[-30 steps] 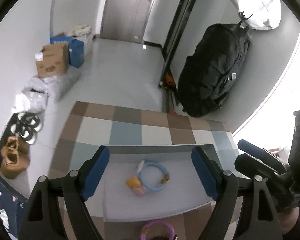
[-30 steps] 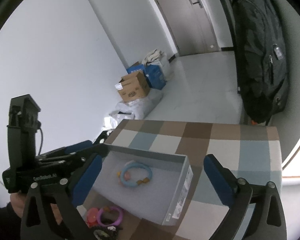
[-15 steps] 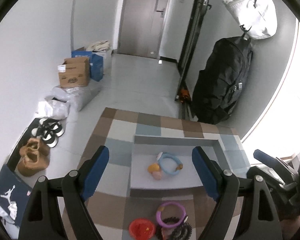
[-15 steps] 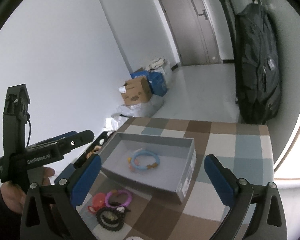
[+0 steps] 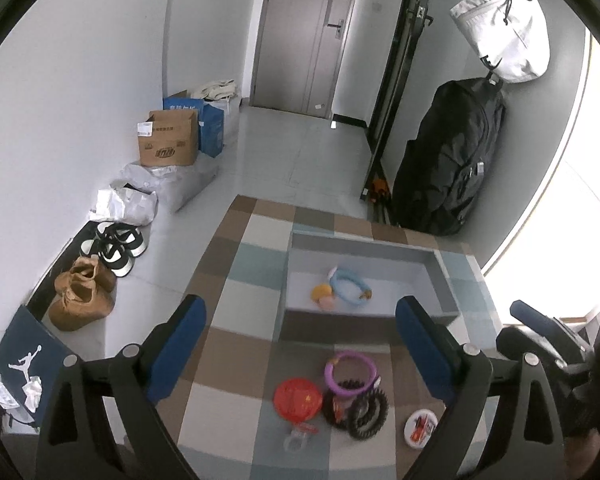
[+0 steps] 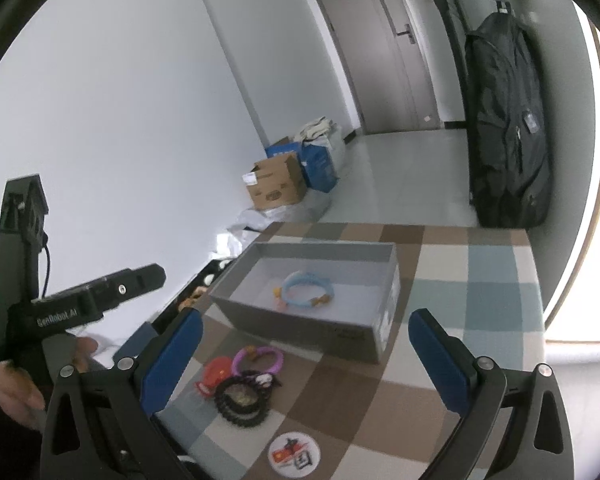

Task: Organize jewelry
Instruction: 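Withdraw the left gripper from the box toward the clear red-capped bottle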

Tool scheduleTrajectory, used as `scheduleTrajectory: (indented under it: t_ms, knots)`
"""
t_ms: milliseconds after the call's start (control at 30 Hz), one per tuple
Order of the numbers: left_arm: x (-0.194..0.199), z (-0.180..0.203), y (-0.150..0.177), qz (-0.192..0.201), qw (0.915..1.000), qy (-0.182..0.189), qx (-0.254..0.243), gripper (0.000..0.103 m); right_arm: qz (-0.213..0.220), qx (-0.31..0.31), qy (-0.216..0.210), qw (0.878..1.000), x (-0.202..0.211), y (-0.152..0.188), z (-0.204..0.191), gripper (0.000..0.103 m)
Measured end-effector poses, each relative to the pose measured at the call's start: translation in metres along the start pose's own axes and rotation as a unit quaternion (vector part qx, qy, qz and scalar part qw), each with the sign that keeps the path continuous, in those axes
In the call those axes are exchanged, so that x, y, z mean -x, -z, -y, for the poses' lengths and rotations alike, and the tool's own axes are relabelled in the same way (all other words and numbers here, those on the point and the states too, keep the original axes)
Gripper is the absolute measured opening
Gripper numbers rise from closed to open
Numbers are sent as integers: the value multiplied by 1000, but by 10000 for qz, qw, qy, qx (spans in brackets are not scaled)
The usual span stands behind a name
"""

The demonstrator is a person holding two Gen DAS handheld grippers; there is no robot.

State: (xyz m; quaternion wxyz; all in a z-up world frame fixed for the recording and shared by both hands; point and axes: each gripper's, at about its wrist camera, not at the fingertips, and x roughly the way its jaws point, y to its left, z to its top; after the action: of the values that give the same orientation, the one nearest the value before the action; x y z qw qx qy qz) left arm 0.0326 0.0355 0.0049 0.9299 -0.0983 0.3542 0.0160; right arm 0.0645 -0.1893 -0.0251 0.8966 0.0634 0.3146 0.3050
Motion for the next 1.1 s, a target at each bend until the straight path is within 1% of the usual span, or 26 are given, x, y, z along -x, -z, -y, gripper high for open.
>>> scheduleTrajectory:
  t_ms: [100, 233, 433, 633, 700, 800, 867, 900, 933, 1033, 1067, 1100]
  knots:
    - [2, -3, 11, -78, 10000, 20, -48, 93, -45, 13, -6, 10000, 1, 7, -3, 103]
    - [0, -9, 23, -239, 9997, 29, -53, 93, -205, 39, 88, 9997, 0, 15, -8, 103]
    - [-6, -18, 36, -502, 9985, 212, 10, 93, -412, -22, 107, 9991, 0, 27, -9, 103]
    - [-14, -13, 50, -882, 9951, 426, -124, 93, -560, -86, 90, 9984, -1, 33, -8, 103]
    - [-16, -12, 53, -993, 9940, 433, -139, 93, -582, -70, 65, 9983, 0, 35, -8, 103]
    - [-20, -8, 58, -1148, 9924, 349, -256, 93, -629, -67, 49, 9980, -1, 36, -8, 103]
    - [-21, -9, 60, -1210, 9919, 339, -194, 93, -648, -69, 50, 9979, -1, 37, -7, 103]
    - [-21, -11, 61, -1256, 9914, 344, -154, 91, -664, -92, 38, 9977, -2, 37, -6, 103]
    - [-22, -12, 62, -1306, 9907, 363, -107, 84, -674, -109, 35, 9977, -2, 37, -6, 103]
    - [-27, -18, 65, -1549, 9868, 460, 67, 69, -708, -173, 35, 9973, -4, 37, -4, 103]
    - [-29, -18, 65, -1594, 9858, 516, 112, 66, -719, -187, 28, 9972, -4, 37, -4, 103]
    - [-29, -20, 66, -1633, 9848, 571, 155, 60, -729, -194, 30, 9971, -5, 36, -4, 103]
